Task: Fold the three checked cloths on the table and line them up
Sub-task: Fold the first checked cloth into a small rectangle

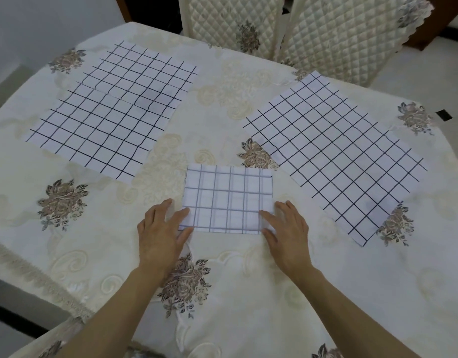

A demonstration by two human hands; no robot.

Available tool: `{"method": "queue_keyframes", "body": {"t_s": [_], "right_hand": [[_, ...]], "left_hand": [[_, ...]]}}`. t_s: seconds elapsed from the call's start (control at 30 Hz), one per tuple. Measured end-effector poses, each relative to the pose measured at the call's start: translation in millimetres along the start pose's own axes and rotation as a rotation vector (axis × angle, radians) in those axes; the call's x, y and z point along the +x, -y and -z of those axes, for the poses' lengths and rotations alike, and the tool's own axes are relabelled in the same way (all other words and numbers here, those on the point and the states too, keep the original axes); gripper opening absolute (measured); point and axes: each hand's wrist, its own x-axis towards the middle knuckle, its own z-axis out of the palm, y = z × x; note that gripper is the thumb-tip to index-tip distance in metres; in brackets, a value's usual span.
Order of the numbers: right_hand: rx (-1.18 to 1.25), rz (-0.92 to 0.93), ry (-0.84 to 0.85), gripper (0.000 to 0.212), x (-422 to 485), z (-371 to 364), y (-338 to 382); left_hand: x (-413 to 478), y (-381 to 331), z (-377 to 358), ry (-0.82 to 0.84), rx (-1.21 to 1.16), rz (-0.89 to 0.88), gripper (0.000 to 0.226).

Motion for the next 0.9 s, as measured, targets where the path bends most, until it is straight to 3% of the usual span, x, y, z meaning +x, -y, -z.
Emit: {"method": "queue_keyframes", "body": {"t_s": [0.13,0.27,0.37,0.67,0.9], "right_hand": [[-0.003,0.005,-0.024,0.042,-5.3,3.9,-6.0],[-0.001,-0.016,-0.024,0.047,-5.3,1.7,-0.9],[-0.003,-0.041,-0.017,0.050,-4.4,1.4,2.4],[-0.060,-0.026,0.035,0.050,-7.2,3.4,0.1],[-0.078,0.019,0.088,0.046,-6.8,6.6,4.9]], "left_hand": [[6.3,7.4,9.7,-0.054,0.104,-0.244,0.043],[17.6,10.6,22.0,0.012,0.196,-0.438,0.035],[26.0,5.6,29.2,0.083,0.257,-0.444,0.044],[24.4,-1.8,19.5,0.060,0.287,-0.454,0.041],[20.2,-8.0,24.4,-0.040,0.099,-0.401,0.016]]}}
